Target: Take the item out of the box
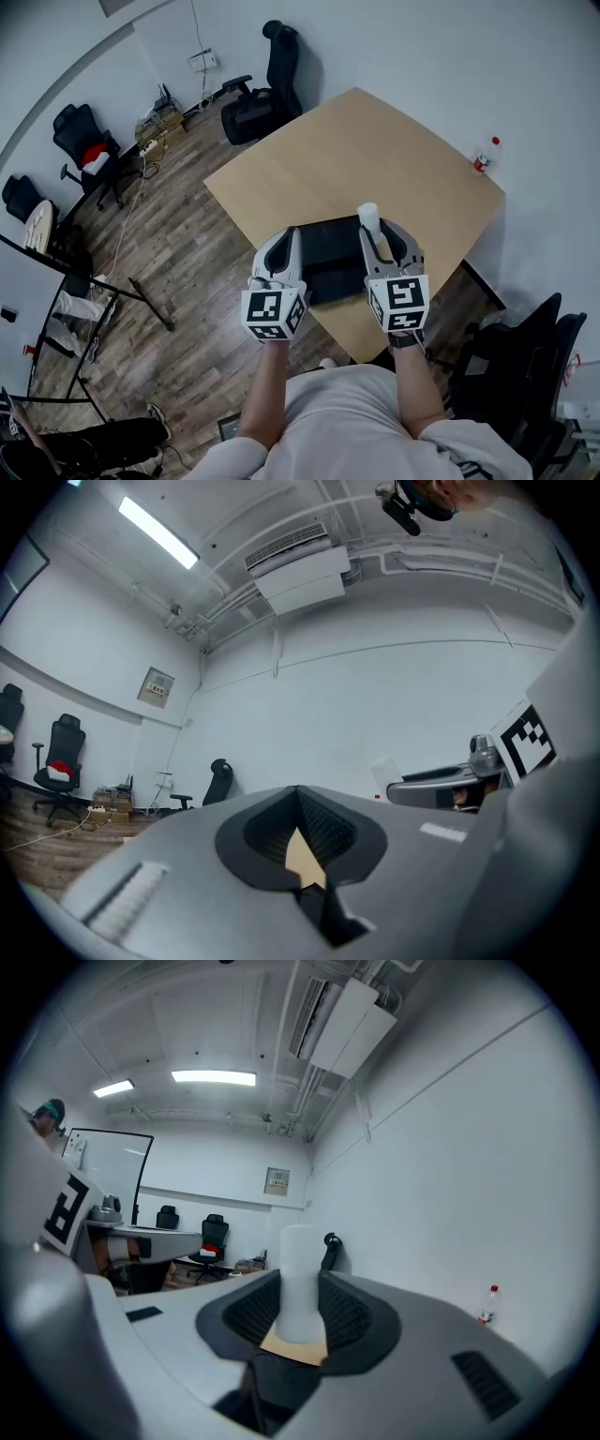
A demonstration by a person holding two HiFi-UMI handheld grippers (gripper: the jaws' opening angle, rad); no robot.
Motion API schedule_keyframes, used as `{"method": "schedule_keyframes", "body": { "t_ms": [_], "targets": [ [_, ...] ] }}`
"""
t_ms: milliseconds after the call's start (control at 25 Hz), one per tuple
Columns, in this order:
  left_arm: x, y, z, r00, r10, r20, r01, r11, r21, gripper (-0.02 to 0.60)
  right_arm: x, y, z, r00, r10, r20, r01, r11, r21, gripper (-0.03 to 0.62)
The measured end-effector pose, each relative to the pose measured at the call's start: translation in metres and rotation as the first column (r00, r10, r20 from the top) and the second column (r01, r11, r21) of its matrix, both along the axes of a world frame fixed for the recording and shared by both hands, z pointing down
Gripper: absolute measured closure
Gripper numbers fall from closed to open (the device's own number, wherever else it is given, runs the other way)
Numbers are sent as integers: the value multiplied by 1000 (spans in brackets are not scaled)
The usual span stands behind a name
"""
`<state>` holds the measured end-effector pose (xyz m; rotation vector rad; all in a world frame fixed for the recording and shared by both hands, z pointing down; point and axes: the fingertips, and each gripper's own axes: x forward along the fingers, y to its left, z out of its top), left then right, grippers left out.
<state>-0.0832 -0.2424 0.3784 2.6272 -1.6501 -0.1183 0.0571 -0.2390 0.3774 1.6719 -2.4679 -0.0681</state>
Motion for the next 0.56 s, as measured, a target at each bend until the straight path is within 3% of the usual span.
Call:
{"method": "schedule_keyframes", "body": {
  "t_ms": [560],
  "targets": [
    [7, -15, 22, 1000, 8, -22, -9, 999, -37, 575, 6, -13, 24, 998, 14, -61, -16, 999, -42, 462]
  ]
}}
